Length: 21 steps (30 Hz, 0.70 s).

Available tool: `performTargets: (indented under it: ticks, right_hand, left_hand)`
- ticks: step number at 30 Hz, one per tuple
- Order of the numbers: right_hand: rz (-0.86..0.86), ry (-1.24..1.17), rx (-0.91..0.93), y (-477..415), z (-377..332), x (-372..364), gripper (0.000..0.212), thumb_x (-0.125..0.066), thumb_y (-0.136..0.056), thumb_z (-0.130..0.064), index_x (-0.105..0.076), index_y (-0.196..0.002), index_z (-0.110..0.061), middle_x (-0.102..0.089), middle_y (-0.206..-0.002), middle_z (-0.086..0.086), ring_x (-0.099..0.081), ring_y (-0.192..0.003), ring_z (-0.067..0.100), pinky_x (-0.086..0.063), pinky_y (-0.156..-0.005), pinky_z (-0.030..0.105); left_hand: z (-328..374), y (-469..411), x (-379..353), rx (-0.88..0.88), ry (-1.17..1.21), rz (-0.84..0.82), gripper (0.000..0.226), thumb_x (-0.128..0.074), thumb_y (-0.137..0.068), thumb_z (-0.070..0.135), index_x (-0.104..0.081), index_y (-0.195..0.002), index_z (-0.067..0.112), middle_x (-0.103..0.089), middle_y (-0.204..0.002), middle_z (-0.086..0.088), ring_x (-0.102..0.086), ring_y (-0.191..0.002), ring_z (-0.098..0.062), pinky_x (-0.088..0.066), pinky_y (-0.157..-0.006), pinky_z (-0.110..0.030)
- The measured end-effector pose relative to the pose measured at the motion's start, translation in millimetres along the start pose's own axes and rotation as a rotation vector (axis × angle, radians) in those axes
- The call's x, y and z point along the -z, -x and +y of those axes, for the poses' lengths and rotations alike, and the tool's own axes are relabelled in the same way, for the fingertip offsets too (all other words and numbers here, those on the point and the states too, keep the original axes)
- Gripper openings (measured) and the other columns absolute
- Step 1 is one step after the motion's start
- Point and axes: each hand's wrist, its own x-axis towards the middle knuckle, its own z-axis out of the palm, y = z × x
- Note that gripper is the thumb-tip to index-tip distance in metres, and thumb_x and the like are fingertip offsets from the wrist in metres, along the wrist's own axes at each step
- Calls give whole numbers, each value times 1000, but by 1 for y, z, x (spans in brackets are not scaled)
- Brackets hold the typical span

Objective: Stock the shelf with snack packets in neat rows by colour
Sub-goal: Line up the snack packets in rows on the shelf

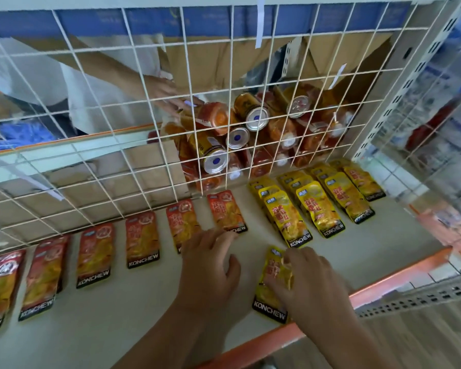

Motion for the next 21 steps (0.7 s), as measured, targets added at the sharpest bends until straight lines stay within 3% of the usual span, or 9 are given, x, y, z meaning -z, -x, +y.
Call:
performTargets:
  ticks: [2, 6, 9, 12, 16, 19, 21]
  right_hand:
    - [-54, 58, -52, 4, -9, -6, 55, -51, -83, -74, -50, -116, -29, -51, -111, -4, -53, -99, 22, -41, -73, 35]
    - [-17, 38, 55, 9, -23, -18, 39, -53, -77, -51, -55, -108, -28, -52, -114, -4, -55, -101, 26, -49, -77, 41]
    - [-11, 2, 44, 11, -28, -19, 47, -42, -76, -57, -59, -111, -30, -51, -119, -7, -55, -106, 24, -49, -84, 41]
    - [54, 26, -48, 12, -33, -21, 59, -42, -72, -71, -59, -111, -30, -54, -111, -4, -55, -100, 24, -49, -80, 41]
    - [62, 55, -93, 11, -40, -24, 57, -34, -69, -63, -60, -105, -27, -58, -100, 0, -58, -96, 29, -47, -75, 41]
    - [62, -43, -102, 9, -37, -23, 58, -36, -67, -59, -62, -108, -26, -60, -101, 1, -57, -95, 29, -48, -76, 41]
    - [122, -143, -107, 9, -27, -20, 50, -54, -67, -51, -65, -108, -25, -62, -102, -1, -58, -93, 28, -50, -78, 39]
  left_hand:
    - [0, 1, 0, -32, 16, -2, 40, -58, -82, 26, -69, -119, 20, -64, -116, 6, -57, -108, -25, -38, -96, -40]
    - [-1, 1, 0, -66, 29, -5, 38, -60, -82, 26, -69, -119, 21, -64, -116, 6, -59, -107, -25, -36, -95, -37]
    - [-3, 1, 0, -75, 50, -16, 37, -59, -83, 27, -69, -118, 22, -65, -116, 5, -59, -108, -26, -39, -96, -40]
    - [-3, 1, 1, -112, 64, -7, 36, -58, -82, 26, -70, -116, 20, -66, -113, 3, -59, -105, -27, -43, -94, -44]
    - [-3, 0, 1, -163, 68, -9, 38, -61, -79, 25, -68, -115, 22, -66, -112, 2, -59, -99, -29, -47, -89, -49]
    - [-4, 0, 0, -172, 73, -20, 37, -61, -79, 27, -67, -115, 24, -66, -112, 4, -59, -100, -28, -47, -89, -53]
    - [-2, -1, -1, -194, 80, -37, 38, -60, -79, 30, -67, -117, 26, -65, -115, 6, -60, -103, -27, -45, -91, -52]
